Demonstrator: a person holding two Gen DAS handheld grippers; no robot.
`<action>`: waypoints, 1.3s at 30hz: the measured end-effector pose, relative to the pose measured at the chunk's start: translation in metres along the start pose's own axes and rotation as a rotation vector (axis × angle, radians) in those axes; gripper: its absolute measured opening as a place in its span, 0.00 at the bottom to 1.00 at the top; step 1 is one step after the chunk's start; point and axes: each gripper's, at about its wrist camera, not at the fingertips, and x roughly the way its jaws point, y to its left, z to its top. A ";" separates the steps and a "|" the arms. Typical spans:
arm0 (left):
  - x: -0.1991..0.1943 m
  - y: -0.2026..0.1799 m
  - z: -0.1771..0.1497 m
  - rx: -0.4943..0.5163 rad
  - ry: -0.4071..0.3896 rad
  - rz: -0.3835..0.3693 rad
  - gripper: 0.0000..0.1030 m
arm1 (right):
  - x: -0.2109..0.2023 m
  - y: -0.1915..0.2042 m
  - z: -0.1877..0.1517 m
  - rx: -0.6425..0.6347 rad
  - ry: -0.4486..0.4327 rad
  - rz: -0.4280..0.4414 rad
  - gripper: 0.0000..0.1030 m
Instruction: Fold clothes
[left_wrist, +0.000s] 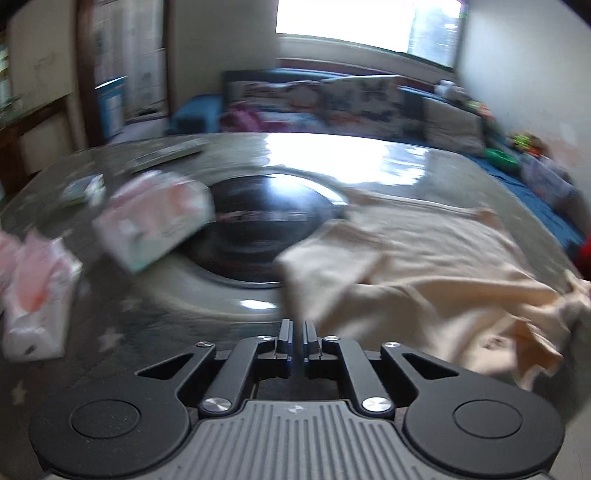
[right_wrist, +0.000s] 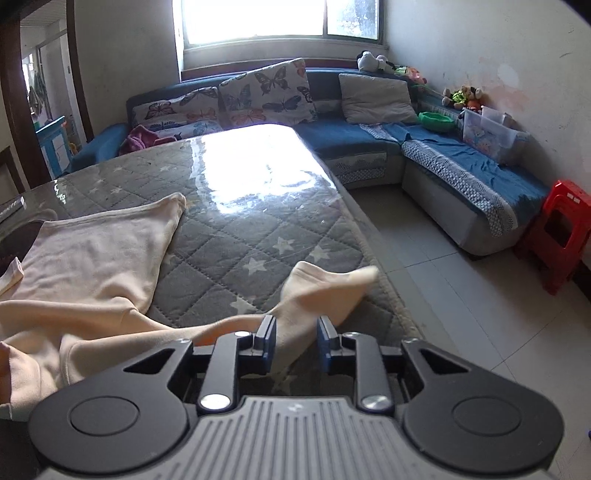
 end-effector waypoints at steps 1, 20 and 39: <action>-0.002 -0.009 0.000 0.029 -0.008 -0.026 0.12 | -0.006 0.002 0.001 -0.017 -0.011 0.015 0.23; 0.024 -0.125 -0.023 0.382 0.087 -0.337 0.18 | -0.039 0.150 -0.021 -0.463 0.072 0.542 0.33; -0.007 -0.106 -0.018 0.437 -0.002 -0.431 0.13 | -0.062 0.155 -0.058 -0.673 0.236 0.615 0.03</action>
